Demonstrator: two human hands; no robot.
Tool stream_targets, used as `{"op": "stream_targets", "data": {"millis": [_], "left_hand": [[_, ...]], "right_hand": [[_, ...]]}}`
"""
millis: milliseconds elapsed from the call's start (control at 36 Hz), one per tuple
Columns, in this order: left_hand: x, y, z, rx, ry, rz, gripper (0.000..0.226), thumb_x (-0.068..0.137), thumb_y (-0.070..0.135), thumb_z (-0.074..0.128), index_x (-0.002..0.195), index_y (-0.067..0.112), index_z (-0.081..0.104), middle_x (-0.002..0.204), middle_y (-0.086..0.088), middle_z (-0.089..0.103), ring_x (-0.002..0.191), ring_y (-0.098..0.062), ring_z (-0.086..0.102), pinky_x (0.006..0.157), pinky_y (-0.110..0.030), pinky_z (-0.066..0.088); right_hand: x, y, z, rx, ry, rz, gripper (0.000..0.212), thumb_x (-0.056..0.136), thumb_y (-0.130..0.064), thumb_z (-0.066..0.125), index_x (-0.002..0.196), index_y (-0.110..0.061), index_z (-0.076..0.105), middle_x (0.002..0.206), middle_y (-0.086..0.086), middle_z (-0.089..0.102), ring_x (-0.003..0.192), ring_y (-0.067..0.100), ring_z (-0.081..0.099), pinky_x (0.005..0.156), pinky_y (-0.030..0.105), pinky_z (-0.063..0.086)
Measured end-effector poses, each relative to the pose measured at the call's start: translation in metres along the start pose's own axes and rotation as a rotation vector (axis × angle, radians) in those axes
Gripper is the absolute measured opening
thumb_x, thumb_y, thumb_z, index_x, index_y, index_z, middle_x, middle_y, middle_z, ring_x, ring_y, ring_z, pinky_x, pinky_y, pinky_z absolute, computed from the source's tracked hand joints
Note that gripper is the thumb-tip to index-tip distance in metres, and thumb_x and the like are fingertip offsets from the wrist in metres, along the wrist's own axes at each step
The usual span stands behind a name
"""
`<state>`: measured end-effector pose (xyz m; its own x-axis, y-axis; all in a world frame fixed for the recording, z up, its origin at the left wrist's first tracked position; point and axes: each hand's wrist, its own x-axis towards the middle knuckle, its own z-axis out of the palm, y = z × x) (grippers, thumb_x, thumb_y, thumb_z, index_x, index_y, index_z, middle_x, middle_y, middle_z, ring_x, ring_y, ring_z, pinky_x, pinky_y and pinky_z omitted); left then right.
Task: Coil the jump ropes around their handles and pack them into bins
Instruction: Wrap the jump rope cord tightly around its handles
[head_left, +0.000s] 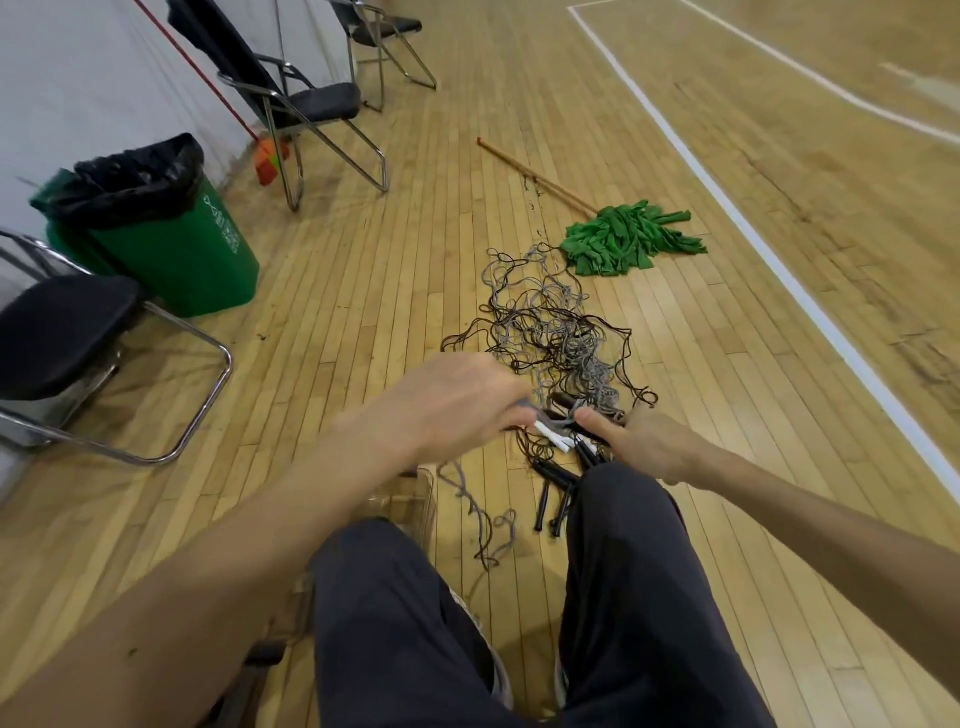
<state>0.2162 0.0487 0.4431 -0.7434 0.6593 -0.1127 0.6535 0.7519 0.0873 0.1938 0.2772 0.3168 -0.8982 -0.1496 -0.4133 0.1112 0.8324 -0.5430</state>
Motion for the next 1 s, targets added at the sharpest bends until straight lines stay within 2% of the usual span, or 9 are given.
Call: {"op": "stream_targets", "data": {"millis": [194,306,389,500,611,694,806,917,1000], "left_hand": [[0.012,-0.015,-0.039,0.031,0.085,0.168,0.042,0.098,0.044,0.043,0.102,0.011,0.07,0.089,0.002,0.068,0.077,-0.008,0.058,0.078,-0.027,0.051],[0.021,-0.022,-0.046,-0.055,0.047,0.14,0.035,0.099,0.043,0.051,0.097,0.016,0.074,0.08,0.001,0.069,0.072,-0.012,0.061,0.072,-0.027,0.047],[0.024,-0.027,-0.046,-0.186,0.031,0.109,0.032,0.097,0.038,0.058,0.089,0.012,0.075,0.068,0.0,0.064,0.063,-0.012,0.054,0.061,-0.018,0.039],[0.024,-0.034,-0.04,-0.36,-0.001,0.048,0.024,0.094,0.035,0.064,0.083,0.017,0.075,0.063,0.007,0.062,0.059,-0.01,0.056,0.055,-0.019,0.041],[0.03,-0.035,-0.029,-0.527,-0.02,0.015,0.017,0.093,0.026,0.068,0.087,0.013,0.077,0.064,0.001,0.066,0.054,-0.009,0.054,0.053,-0.019,0.042],[0.033,-0.034,-0.017,-0.709,-0.055,0.007,0.018,0.092,0.021,0.069,0.087,0.004,0.075,0.063,-0.004,0.064,0.05,-0.008,0.047,0.048,-0.017,0.037],[0.032,-0.037,0.007,-0.961,-0.086,-0.054,0.01,0.087,0.022,0.073,0.086,0.012,0.075,0.06,-0.004,0.062,0.051,-0.02,0.043,0.047,-0.026,0.031],[0.027,-0.035,0.031,-1.147,-0.059,-0.165,0.004,0.091,0.011,0.068,0.088,0.009,0.07,0.058,-0.001,0.06,0.046,-0.01,0.045,0.045,-0.018,0.034],[0.021,-0.031,0.048,-1.323,-0.017,-0.225,0.013,0.094,0.003,0.06,0.085,0.006,0.067,0.065,0.005,0.065,0.056,-0.012,0.056,0.057,-0.023,0.047]], "right_hand": [[-0.018,-0.031,0.005,-0.104,-0.131,-0.112,0.074,0.089,-0.082,0.026,0.055,-0.017,0.039,0.051,0.002,0.041,0.045,0.018,0.04,0.053,0.031,0.038],[-0.038,-0.049,0.005,-0.191,-0.203,-0.207,0.07,0.093,-0.076,0.026,0.062,-0.015,0.041,0.06,0.007,0.043,0.052,0.02,0.042,0.054,0.03,0.036],[-0.053,-0.053,0.003,-0.199,-0.261,-0.245,0.069,0.095,-0.074,0.027,0.065,-0.014,0.041,0.063,0.007,0.043,0.055,0.021,0.042,0.054,0.028,0.038],[-0.073,-0.056,0.0,-0.176,-0.294,-0.3,0.067,0.092,-0.075,0.028,0.062,-0.016,0.038,0.058,0.002,0.037,0.048,0.014,0.037,0.054,0.026,0.037],[-0.089,-0.067,-0.004,-0.148,-0.307,-0.38,0.065,0.094,-0.071,0.028,0.06,-0.017,0.037,0.054,-0.003,0.033,0.039,0.009,0.032,0.051,0.021,0.033],[-0.097,-0.071,-0.008,-0.088,-0.305,-0.43,0.068,0.091,-0.074,0.026,0.064,-0.013,0.037,0.057,0.002,0.031,0.046,0.013,0.029,0.05,0.023,0.032],[-0.106,-0.074,-0.01,0.055,-0.354,-0.452,0.072,0.089,-0.076,0.027,0.067,-0.01,0.047,0.059,0.004,0.039,0.051,0.017,0.037,0.056,0.034,0.04],[-0.109,-0.073,-0.016,0.315,-0.412,-0.402,0.072,0.09,-0.068,0.029,0.071,-0.003,0.054,0.053,-0.001,0.041,0.045,0.012,0.035,0.048,0.013,0.035],[-0.106,-0.067,-0.02,0.525,-0.445,-0.37,0.072,0.092,-0.073,0.03,0.073,-0.006,0.051,0.052,-0.003,0.034,0.042,0.011,0.026,0.041,0.017,0.026]]}}
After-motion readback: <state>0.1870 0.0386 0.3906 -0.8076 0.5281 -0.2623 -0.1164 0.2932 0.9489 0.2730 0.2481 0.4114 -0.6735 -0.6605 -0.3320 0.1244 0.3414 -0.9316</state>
